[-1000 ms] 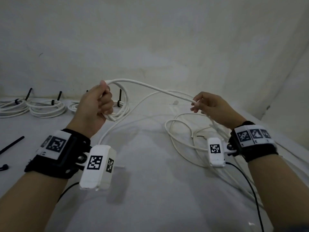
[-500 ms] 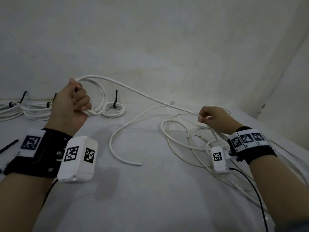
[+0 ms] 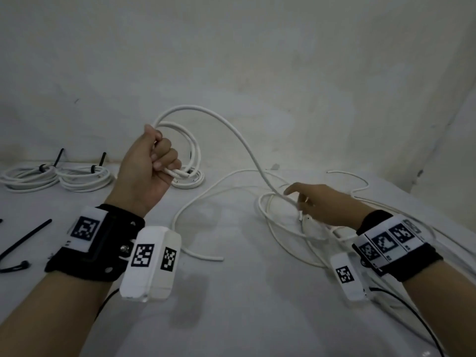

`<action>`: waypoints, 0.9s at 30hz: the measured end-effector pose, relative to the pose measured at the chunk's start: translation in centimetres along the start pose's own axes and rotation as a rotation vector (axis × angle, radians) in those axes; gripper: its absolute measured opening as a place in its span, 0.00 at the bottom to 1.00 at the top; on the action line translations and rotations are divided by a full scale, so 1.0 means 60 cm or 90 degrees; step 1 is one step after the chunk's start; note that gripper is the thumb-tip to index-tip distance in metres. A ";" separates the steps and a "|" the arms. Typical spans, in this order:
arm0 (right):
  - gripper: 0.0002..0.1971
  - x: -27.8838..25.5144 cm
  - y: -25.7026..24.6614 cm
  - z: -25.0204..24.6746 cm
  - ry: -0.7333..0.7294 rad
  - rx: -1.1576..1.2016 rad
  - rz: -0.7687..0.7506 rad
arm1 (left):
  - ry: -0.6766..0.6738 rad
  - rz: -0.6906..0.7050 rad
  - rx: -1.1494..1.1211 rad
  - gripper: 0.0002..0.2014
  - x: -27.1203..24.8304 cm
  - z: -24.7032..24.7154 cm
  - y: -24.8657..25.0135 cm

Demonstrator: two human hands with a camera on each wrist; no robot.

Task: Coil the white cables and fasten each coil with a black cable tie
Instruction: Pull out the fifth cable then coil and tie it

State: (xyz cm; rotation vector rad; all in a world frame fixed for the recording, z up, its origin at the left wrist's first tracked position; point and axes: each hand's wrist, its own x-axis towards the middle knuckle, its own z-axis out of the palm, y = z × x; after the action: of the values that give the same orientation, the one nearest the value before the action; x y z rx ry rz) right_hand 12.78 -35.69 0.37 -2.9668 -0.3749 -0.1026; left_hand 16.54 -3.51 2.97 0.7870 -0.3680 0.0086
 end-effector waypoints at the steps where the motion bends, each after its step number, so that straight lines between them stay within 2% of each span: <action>1: 0.10 0.002 -0.017 0.001 -0.013 0.054 -0.017 | -0.001 0.002 0.002 0.18 -0.002 0.004 -0.002; 4: 0.05 0.007 -0.074 -0.003 -0.049 0.211 -0.084 | -0.006 0.005 0.006 0.18 -0.005 0.012 -0.006; 6: 0.05 0.012 -0.108 -0.009 -0.035 0.316 -0.119 | -0.007 0.002 0.003 0.18 -0.006 0.012 -0.007; 8: 0.06 0.020 -0.135 -0.019 0.064 0.426 -0.149 | -0.005 -0.003 -0.008 0.19 -0.006 0.012 -0.007; 11: 0.11 0.033 -0.148 -0.036 0.292 0.533 -0.161 | -0.021 -0.024 -0.032 0.19 -0.008 0.013 -0.008; 13: 0.11 0.037 -0.145 -0.048 0.407 0.515 -0.137 | -0.042 -0.040 -0.052 0.20 -0.010 0.017 -0.008; 14: 0.10 0.038 -0.139 -0.051 0.430 0.481 -0.121 | -0.052 -0.046 -0.069 0.21 -0.011 0.018 -0.006; 18: 0.07 0.037 -0.117 -0.038 0.351 0.296 -0.121 | -0.063 -0.053 -0.142 0.24 -0.011 0.018 0.014; 19: 0.07 0.036 -0.113 -0.035 0.352 0.247 -0.129 | -0.067 -0.054 -0.148 0.25 -0.010 0.015 0.018; 21: 0.05 0.040 -0.101 -0.038 0.410 0.218 -0.113 | -0.097 -0.081 -0.131 0.27 -0.012 0.012 0.022; 23: 0.04 0.046 -0.081 -0.054 0.498 0.229 -0.067 | -0.186 -0.175 -0.110 0.27 -0.012 0.006 0.017; 25: 0.02 0.049 -0.061 -0.072 0.559 0.218 -0.034 | -0.363 -0.337 -0.159 0.24 -0.015 0.004 0.013; 26: 0.02 0.049 -0.052 -0.077 0.569 0.212 -0.024 | -0.408 -0.384 -0.139 0.22 -0.017 0.004 0.011; 27: 0.02 0.049 -0.046 -0.078 0.569 0.209 -0.014 | -0.411 -0.393 -0.087 0.21 -0.018 0.002 0.008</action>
State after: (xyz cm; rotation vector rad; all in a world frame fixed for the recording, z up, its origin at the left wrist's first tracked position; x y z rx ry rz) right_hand 14.69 -33.09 5.59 -2.2867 -0.2540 -1.1732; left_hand 15.40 -3.14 3.01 0.7275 -0.7101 -0.8572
